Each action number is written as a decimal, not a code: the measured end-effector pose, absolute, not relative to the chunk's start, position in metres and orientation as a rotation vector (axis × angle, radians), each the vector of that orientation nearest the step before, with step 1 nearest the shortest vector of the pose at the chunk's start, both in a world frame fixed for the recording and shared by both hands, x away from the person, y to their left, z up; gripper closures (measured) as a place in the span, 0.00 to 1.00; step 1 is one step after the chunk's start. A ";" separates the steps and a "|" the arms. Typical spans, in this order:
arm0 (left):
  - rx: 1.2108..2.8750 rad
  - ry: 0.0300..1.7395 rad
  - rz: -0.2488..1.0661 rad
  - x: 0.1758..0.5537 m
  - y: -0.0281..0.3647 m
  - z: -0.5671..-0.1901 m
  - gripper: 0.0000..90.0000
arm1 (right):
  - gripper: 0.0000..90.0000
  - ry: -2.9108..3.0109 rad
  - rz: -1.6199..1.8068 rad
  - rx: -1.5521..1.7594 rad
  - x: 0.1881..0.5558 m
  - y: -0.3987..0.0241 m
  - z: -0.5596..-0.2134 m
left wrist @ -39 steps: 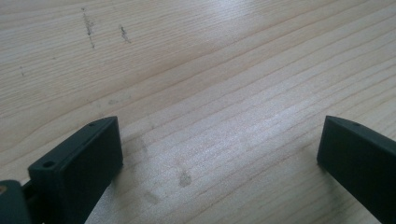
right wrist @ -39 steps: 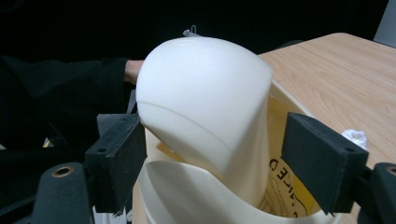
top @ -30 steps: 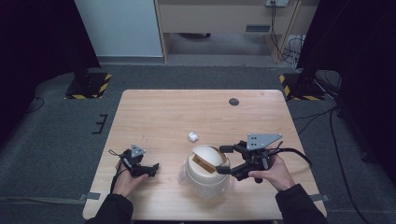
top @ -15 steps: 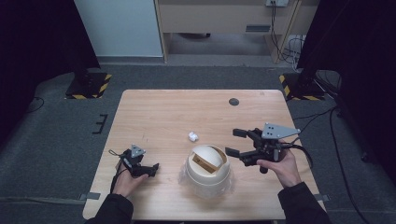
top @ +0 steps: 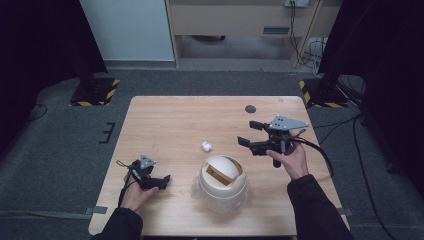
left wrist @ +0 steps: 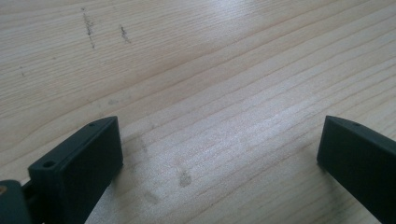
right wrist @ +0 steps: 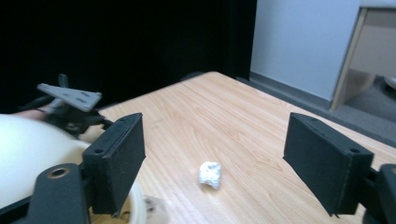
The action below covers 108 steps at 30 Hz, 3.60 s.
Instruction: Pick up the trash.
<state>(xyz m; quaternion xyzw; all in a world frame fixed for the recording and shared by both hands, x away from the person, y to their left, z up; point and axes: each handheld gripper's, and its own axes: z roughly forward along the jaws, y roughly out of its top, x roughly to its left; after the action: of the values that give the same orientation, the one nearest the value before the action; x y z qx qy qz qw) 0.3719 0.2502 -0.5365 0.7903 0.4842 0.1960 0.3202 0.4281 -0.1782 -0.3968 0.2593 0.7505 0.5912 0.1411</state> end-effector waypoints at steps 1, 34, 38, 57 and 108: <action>2.077 1.273 0.515 0.372 0.250 -0.537 0.00 | 0.24 2.174 1.699 0.747 0.433 -0.176 -0.399; 2.077 1.273 0.515 0.372 0.250 -0.536 0.00 | 0.27 2.253 1.583 0.778 0.491 -0.106 -0.477; 2.077 1.273 0.515 0.372 0.250 -0.536 0.00 | 0.29 2.227 1.604 0.790 0.494 -0.105 -0.477; 2.077 1.273 0.515 0.372 0.250 -0.537 0.00 | 0.31 2.365 1.497 0.656 0.499 -0.073 -0.475; 2.077 1.272 0.515 0.372 0.250 -0.536 0.00 | 0.73 2.658 1.194 0.612 0.509 -0.055 -0.533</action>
<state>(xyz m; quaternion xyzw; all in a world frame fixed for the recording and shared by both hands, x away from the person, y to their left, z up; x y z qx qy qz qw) 0.3718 0.2502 -0.5365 0.7904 0.4842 0.1960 0.3201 0.5088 -0.0550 -0.5325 0.2050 0.8897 0.3997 0.0820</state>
